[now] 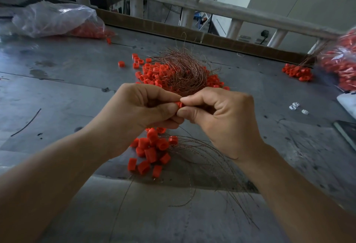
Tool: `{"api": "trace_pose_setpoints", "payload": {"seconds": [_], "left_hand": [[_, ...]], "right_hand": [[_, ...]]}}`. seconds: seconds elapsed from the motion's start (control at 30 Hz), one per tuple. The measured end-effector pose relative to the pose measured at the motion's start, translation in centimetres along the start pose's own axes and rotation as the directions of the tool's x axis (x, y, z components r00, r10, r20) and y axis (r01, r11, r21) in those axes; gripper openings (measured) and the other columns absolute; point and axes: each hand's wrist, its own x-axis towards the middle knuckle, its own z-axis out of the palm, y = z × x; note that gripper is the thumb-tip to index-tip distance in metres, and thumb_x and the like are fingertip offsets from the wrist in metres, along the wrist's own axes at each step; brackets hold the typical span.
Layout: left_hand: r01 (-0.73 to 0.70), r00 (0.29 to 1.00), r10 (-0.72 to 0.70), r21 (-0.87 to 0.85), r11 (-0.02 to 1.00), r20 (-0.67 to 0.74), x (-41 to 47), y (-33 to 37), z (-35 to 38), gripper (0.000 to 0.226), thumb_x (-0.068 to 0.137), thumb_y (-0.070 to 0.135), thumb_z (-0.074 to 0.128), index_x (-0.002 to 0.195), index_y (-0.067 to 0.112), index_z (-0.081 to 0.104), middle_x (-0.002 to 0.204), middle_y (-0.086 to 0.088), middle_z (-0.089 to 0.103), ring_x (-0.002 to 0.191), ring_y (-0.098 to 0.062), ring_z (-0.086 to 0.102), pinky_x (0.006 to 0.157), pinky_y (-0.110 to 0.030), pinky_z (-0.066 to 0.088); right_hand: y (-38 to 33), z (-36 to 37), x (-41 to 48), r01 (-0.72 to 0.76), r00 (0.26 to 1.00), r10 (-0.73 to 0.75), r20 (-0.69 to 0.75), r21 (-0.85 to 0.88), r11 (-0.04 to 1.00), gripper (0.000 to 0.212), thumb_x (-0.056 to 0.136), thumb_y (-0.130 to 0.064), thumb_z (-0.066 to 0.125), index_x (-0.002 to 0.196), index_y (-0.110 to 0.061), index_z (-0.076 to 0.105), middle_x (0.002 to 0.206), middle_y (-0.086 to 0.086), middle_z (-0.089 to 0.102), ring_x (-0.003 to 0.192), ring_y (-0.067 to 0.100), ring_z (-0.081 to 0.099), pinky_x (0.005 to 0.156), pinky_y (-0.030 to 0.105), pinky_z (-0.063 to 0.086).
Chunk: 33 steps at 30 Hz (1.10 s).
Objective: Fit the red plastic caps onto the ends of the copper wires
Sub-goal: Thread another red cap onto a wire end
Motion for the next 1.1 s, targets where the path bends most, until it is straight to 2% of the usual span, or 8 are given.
{"api": "trace_pose_setpoints", "payload": {"seconds": [0.17,0.43,0.6,0.7,0.87,0.93,1.0,1.1], "left_hand": [[0.042,0.998,-0.040,-0.065,0.997,0.038,-0.1,0.2,-0.1,0.023,0.056,0.018,0.063,0.075,0.020,0.076,0.068,-0.007,0.072,0.061,-0.013,0.069,0.056,-0.016,0.052],[0.049,0.997,-0.045,-0.076,0.996,0.059,-0.1,-0.2,0.0,0.026,0.052,0.024,0.066,0.076,0.021,0.076,0.070,-0.006,0.072,0.065,-0.013,0.069,0.057,-0.016,0.053],[0.074,0.988,-0.056,-0.120,0.990,0.141,-0.2,0.0,-0.5,0.022,0.063,0.014,0.069,0.083,0.019,0.074,0.070,-0.008,0.070,0.064,-0.015,0.069,0.057,-0.019,0.054],[0.106,0.978,-0.079,-0.135,0.985,0.193,-0.3,0.1,-0.8,0.025,0.062,0.012,0.073,0.087,0.018,0.073,0.075,-0.011,0.070,0.066,-0.018,0.069,0.058,-0.021,0.054],[0.071,0.982,-0.041,-0.159,0.985,0.186,-0.5,0.1,-0.4,0.036,0.064,0.026,0.074,0.100,0.022,0.069,0.074,-0.012,0.070,0.065,-0.020,0.069,0.056,-0.022,0.054],[-0.008,0.984,0.020,-0.067,0.998,0.177,-0.6,0.0,-0.1,0.051,0.062,0.035,0.074,0.110,0.024,0.061,0.076,-0.012,0.070,0.068,-0.021,0.070,0.059,-0.023,0.054],[-0.073,0.984,0.064,0.048,0.996,0.167,-0.7,0.0,0.3,0.055,0.062,0.033,0.069,0.114,0.027,0.052,0.075,-0.009,0.071,0.065,-0.017,0.069,0.059,-0.022,0.054],[-0.087,0.985,0.074,0.077,0.993,0.159,-0.8,-0.1,0.6,0.058,0.062,0.027,0.066,0.116,0.027,0.046,0.069,-0.005,0.070,0.062,-0.015,0.067,0.059,-0.024,0.055]], "right_hand": [[0.0,-0.1,0.0,-0.013,1.000,0.013,0.006,0.013,1.000,0.019,0.069,-0.015,0.071,0.083,-0.002,0.071,0.077,-0.009,0.061,0.067,-0.001,0.060,0.064,0.009,0.049],[0.8,-0.3,0.0,-0.033,0.998,0.027,0.050,0.121,0.992,0.020,0.068,-0.017,0.072,0.083,-0.004,0.071,0.075,-0.014,0.060,0.068,-0.004,0.060,0.063,0.010,0.049],[0.7,-0.5,0.2,-0.116,0.985,0.081,0.153,0.235,0.965,0.025,0.068,-0.024,0.072,0.091,-0.021,0.064,0.077,-0.016,0.060,0.073,-0.001,0.060,0.066,0.009,0.046],[0.5,-0.7,0.3,-0.117,0.958,0.070,0.278,0.159,0.980,0.035,0.072,-0.032,0.064,0.106,-0.024,0.062,0.085,-0.009,0.060,0.078,0.005,0.058,0.069,0.010,0.043],[0.4,-0.7,0.4,-0.073,0.948,0.049,0.315,0.065,0.995,0.014,0.080,-0.023,0.061,0.090,-0.014,0.065,0.083,-0.008,0.052,0.076,-0.002,0.049,0.068,0.007,0.037],[0.3,-0.5,0.3,-0.046,0.946,0.039,0.323,0.015,0.999,0.006,0.083,-0.016,0.062,0.086,-0.011,0.063,0.080,-0.015,0.045,0.073,-0.004,0.045,0.067,0.007,0.035],[0.4,-0.4,0.2,-0.027,0.939,0.037,0.342,-0.033,0.999,0.005,0.083,-0.011,0.061,0.085,-0.007,0.062,0.080,-0.017,0.041,0.074,-0.001,0.045,0.066,0.010,0.037],[0.2,-0.1,0.0,-0.023,0.941,0.040,0.336,-0.055,0.998,0.009,0.081,-0.015,0.057,0.085,-0.007,0.061,0.080,-0.016,0.041,0.075,0.007,0.048,0.067,0.022,0.043]]}}
